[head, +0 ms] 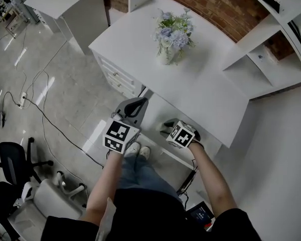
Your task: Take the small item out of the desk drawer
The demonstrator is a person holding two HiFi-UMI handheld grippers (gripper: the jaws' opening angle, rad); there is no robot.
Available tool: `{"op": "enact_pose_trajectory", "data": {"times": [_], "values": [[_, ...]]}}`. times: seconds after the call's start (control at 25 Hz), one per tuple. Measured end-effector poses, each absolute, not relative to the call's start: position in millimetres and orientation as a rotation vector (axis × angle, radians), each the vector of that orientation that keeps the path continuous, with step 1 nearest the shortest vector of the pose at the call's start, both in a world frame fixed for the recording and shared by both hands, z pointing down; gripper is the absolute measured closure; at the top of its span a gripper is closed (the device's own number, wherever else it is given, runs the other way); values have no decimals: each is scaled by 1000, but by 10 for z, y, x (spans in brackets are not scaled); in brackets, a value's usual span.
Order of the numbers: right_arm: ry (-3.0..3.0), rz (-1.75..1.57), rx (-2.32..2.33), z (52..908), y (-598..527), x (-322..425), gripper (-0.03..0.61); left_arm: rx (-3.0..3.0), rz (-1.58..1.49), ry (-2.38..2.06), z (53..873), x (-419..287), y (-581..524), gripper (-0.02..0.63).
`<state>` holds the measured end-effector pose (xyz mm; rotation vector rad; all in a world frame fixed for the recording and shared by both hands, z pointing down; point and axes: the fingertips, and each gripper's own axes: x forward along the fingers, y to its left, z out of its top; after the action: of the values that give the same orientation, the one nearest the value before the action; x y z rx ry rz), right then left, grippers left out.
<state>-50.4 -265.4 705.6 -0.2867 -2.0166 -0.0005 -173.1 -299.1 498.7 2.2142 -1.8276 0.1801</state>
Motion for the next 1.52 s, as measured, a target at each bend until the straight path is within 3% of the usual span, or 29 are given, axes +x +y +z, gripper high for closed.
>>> {"op": "enact_pose_trajectory", "data": {"times": [0.48, 0.8, 1.2, 1.52], "values": [[-2601, 52, 317, 4918, -3357, -314, 426, 2482, 127, -1715, 4332, -1249, -3647, 606], [-2955, 68, 960, 3746, -3672, 480, 426, 2670, 83, -1590, 3973, -658, -3940, 606], [-2763, 71, 1807, 3619, -3718, 1807, 426, 2755, 50, -1564, 3718, -365, -3952, 606], [-2591, 132, 1989, 3916, -3716, 2066, 426, 2747, 58, -1579, 3722, -410, -3943, 606]]}}
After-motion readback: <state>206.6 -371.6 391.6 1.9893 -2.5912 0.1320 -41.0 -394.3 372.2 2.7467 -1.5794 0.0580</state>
